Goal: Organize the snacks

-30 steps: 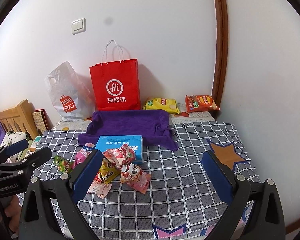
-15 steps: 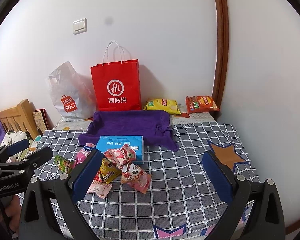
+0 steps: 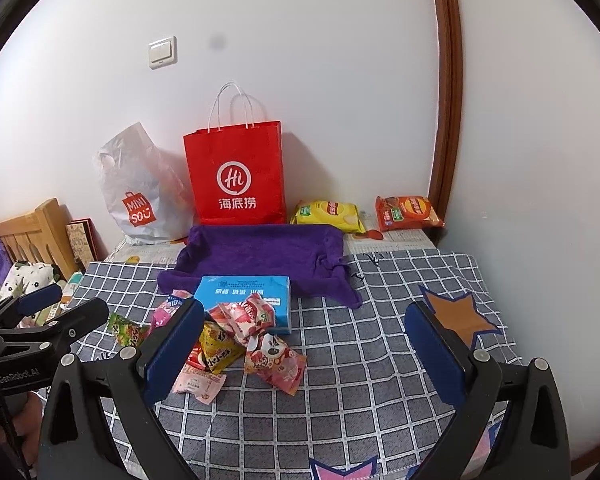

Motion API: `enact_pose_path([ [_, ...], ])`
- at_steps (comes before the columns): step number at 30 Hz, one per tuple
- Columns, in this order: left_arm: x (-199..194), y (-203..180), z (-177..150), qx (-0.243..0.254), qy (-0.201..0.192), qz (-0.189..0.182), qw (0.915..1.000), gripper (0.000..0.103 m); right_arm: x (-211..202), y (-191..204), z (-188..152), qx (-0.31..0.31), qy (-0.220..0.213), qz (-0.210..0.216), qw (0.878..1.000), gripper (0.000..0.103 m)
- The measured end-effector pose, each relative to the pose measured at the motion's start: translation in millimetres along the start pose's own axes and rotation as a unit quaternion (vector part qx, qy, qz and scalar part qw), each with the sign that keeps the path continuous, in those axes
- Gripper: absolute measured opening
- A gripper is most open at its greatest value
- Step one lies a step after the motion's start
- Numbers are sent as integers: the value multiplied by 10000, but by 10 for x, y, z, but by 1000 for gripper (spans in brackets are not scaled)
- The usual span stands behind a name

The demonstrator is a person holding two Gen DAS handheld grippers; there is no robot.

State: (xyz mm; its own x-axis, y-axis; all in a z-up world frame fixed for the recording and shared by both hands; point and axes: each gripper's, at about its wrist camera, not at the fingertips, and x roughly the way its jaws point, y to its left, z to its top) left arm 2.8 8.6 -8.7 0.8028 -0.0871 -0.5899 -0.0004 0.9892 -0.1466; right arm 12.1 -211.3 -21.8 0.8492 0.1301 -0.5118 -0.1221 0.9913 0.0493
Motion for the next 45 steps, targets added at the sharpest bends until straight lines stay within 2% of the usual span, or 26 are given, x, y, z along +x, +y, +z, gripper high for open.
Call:
enact_pose_path([
  [11,214,132,-30,-50,105,96,9999,103,274,135,-57,-225,76,-172,9996,99],
  [17,480,315,-110,-228,336,228,9989,103,567,175,-188,-323,320,-208,9987,99],
  [22,666,471,-202,-324,449,350,9979,103,876,175,-370,-384,685,-22,9969,96],
  [29,949,706,-324,-529,711,342,9955,103,1345,148,-665,-255,1325,345,9903,81],
  [33,1043,833,-360,-636,738,400,9944,98,1528,141,-724,-81,1526,576,9866,81],
  [38,1122,988,-404,-776,826,369,9929,97,1697,235,-789,-174,1631,895,9824,81],
  [45,1267,1049,-483,-849,1038,340,9904,97,2105,354,-942,-249,2068,839,9745,81],
])
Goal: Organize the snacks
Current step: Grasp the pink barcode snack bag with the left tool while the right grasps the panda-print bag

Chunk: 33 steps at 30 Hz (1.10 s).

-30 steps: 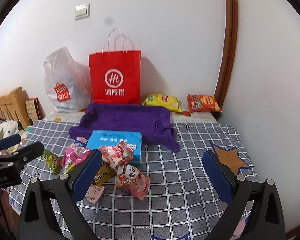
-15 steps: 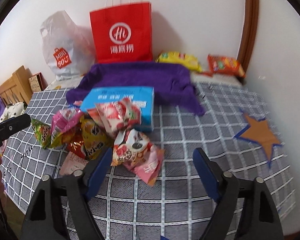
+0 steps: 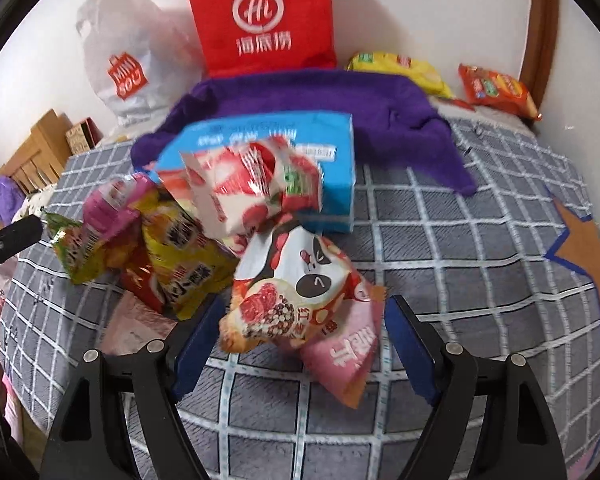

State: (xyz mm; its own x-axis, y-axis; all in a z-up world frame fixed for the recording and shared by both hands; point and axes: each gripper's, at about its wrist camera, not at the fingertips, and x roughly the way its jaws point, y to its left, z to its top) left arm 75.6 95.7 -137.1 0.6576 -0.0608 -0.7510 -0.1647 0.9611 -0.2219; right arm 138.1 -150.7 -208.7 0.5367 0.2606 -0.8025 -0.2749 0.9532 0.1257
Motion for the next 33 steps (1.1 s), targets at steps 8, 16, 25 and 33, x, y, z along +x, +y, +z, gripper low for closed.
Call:
enact_pose_path([
  [8,207,-62,9,138,195,-72,9997,97,198,-21,10,-116,71,-265,9996,72],
  [16,440,-282,52,563,310,-152,9978,97,195,-51,-27,-236,-19,-232,9995,63],
  [25,640,-348,49,679,414,-219,9966,97,200,-91,-76,-200,-236,-244,9992,62],
  [33,670,-380,67,577,545,-458,9958,71,106,-74,-94,-297,-222,-249,9990,57],
])
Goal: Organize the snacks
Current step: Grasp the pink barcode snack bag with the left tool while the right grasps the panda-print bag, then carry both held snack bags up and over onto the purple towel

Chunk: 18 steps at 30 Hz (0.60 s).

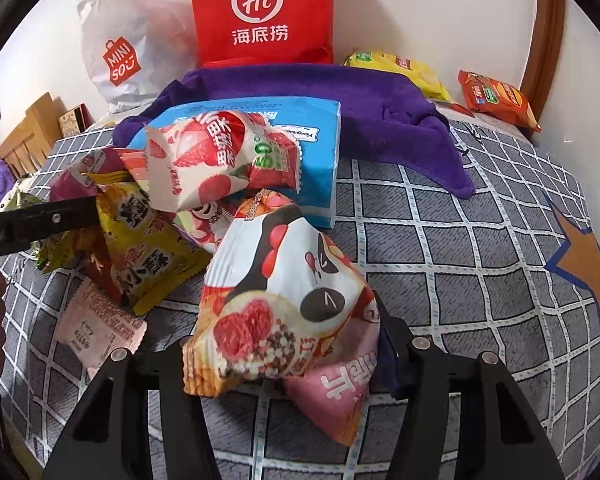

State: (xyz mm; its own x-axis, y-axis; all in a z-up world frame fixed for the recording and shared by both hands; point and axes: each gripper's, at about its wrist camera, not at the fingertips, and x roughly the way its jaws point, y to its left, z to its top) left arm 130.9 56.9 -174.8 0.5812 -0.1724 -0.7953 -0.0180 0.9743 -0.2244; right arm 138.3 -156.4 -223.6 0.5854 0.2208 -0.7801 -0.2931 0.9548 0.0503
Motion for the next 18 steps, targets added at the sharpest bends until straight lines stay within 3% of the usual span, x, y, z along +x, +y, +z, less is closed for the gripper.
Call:
enact_pose_path([
  [18,-631,-180,-141,84,-330,-162,9993,69,-708,-64,-11,294,-619,276,9973,57],
])
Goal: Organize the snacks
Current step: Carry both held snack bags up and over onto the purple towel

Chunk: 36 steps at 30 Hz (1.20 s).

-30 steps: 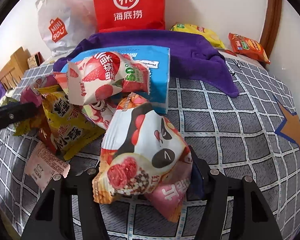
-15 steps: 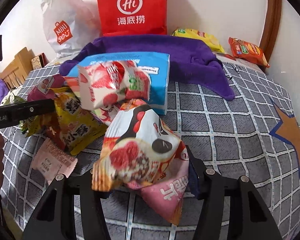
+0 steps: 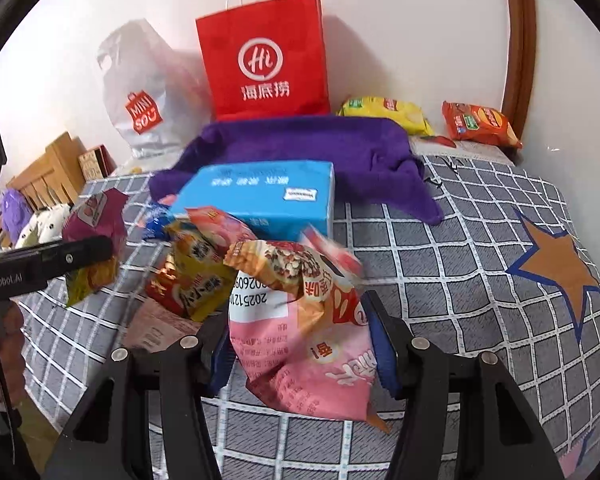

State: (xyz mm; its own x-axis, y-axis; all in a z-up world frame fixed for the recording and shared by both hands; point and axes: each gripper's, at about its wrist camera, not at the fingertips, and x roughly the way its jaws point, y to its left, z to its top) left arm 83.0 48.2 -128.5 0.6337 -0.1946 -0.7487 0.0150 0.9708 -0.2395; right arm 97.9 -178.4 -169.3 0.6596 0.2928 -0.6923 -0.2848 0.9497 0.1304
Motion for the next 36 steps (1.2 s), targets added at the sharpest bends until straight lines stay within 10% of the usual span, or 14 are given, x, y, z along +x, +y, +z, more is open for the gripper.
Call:
enact_pose_path([
  [19,-333,-297,427,254,-350,-140,9990,69,-367,109,489,-119,-368,-143,9991,57],
  [36,-67,-211,1212,210,-426,-313,9984,69,139,112,1409,-244,-340,-84,9991,57],
])
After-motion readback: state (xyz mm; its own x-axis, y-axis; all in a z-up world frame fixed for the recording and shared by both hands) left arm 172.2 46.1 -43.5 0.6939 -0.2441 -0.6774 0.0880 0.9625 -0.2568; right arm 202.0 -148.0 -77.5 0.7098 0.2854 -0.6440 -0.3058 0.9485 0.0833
